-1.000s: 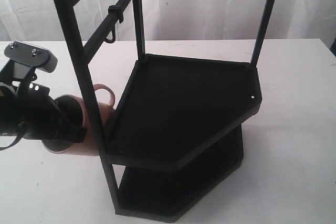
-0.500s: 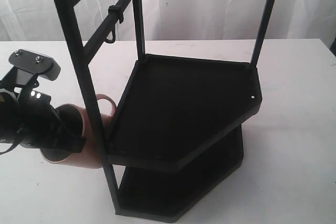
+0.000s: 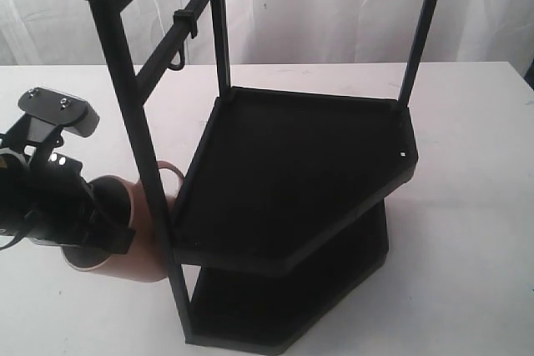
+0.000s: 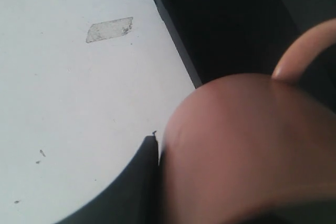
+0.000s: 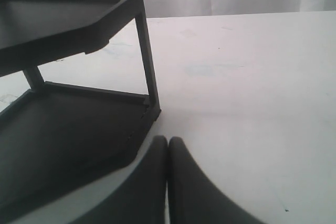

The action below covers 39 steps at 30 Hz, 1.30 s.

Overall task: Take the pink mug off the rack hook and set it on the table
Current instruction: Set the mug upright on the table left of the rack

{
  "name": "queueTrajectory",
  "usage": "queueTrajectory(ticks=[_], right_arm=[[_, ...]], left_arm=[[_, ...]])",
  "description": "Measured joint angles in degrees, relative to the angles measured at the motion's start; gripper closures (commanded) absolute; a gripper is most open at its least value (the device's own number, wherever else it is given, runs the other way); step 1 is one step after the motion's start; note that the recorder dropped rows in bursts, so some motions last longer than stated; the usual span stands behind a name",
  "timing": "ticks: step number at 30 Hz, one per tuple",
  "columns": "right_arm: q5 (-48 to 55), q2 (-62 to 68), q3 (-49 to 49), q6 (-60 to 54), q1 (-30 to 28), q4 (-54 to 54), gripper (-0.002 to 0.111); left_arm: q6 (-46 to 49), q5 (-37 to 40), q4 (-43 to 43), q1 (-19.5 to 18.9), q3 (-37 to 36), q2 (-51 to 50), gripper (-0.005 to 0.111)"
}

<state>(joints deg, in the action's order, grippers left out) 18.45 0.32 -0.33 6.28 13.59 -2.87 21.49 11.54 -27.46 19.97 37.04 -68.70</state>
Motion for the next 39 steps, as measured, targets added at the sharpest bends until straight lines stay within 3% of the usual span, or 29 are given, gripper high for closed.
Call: queueTrajectory(ticks=[17, 21, 26, 28, 39], right_arm=[[0.0, 0.0, 0.0, 0.0, 0.0, 0.0, 0.108], [0.0, 0.0, 0.0, 0.0, 0.0, 0.0, 0.108], [0.0, 0.0, 0.0, 0.0, 0.0, 0.0, 0.108], [0.0, 0.0, 0.0, 0.0, 0.0, 0.0, 0.108], [0.0, 0.0, 0.0, 0.0, 0.0, 0.0, 0.108]], left_arm=[[-0.12, 7.26, 1.4, 0.0, 0.0, 0.0, 0.107], [-5.39, 9.16, 7.68, 0.0, 0.0, 0.02, 0.107], [-25.11, 14.79, 28.08, 0.0, 0.0, 0.11, 0.107], [-28.35, 15.99, 31.6, 0.0, 0.0, 0.11, 0.107], [-30.34, 16.18, 33.0, 0.0, 0.0, -2.31, 0.107]])
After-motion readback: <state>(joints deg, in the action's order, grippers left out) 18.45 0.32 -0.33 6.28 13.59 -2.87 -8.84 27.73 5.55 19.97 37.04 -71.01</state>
